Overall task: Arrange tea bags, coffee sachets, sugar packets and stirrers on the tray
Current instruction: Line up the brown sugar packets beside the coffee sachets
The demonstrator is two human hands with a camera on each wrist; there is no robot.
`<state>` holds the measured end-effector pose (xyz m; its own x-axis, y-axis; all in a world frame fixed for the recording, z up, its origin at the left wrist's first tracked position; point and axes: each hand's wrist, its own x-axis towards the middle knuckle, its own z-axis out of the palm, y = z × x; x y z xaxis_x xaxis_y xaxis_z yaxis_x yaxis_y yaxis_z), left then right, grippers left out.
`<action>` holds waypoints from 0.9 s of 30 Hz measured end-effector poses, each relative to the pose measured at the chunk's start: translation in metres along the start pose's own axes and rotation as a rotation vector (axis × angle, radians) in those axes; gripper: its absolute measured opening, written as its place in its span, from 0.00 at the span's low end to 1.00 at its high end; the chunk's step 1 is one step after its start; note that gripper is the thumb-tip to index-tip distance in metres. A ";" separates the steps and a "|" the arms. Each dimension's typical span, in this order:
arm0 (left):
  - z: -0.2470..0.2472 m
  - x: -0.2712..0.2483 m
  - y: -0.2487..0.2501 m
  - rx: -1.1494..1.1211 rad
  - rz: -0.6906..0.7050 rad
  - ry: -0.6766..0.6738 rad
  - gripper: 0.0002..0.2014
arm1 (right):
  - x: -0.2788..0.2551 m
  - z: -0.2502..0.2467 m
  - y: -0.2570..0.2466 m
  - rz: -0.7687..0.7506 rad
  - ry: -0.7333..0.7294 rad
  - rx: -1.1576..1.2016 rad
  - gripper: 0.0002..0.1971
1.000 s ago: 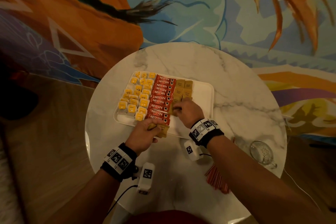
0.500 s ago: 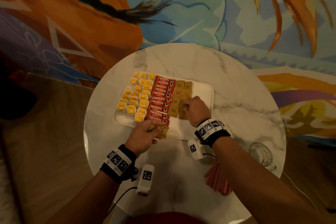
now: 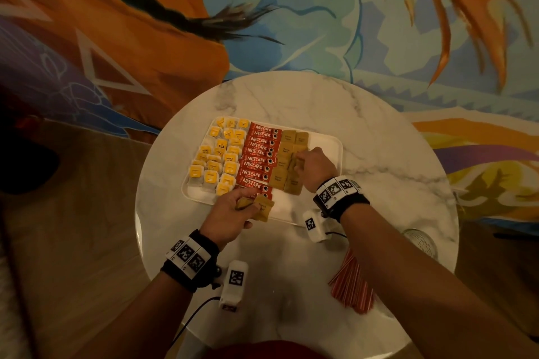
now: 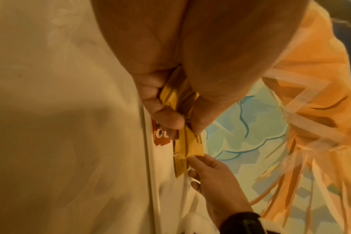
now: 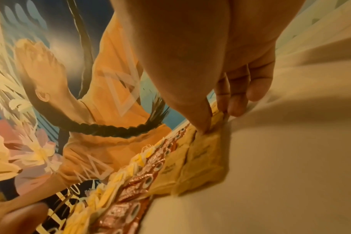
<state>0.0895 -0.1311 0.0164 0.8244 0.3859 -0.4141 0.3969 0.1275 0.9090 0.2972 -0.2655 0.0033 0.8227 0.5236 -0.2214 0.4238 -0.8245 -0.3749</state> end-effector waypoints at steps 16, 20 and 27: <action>0.006 0.008 -0.002 -0.105 -0.070 0.040 0.11 | -0.097 0.028 -0.023 -0.185 -0.070 0.558 0.07; 0.009 0.008 -0.002 -0.130 -0.095 0.048 0.09 | -0.096 0.037 -0.017 -0.105 -0.047 0.584 0.07; -0.001 0.010 0.001 -0.417 -0.141 0.109 0.12 | -0.069 0.023 -0.018 0.011 -0.014 0.439 0.12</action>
<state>0.0976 -0.1262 0.0129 0.7180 0.4295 -0.5477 0.2871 0.5341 0.7952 0.2237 -0.2820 0.0044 0.8197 0.5205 -0.2391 0.2110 -0.6625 -0.7187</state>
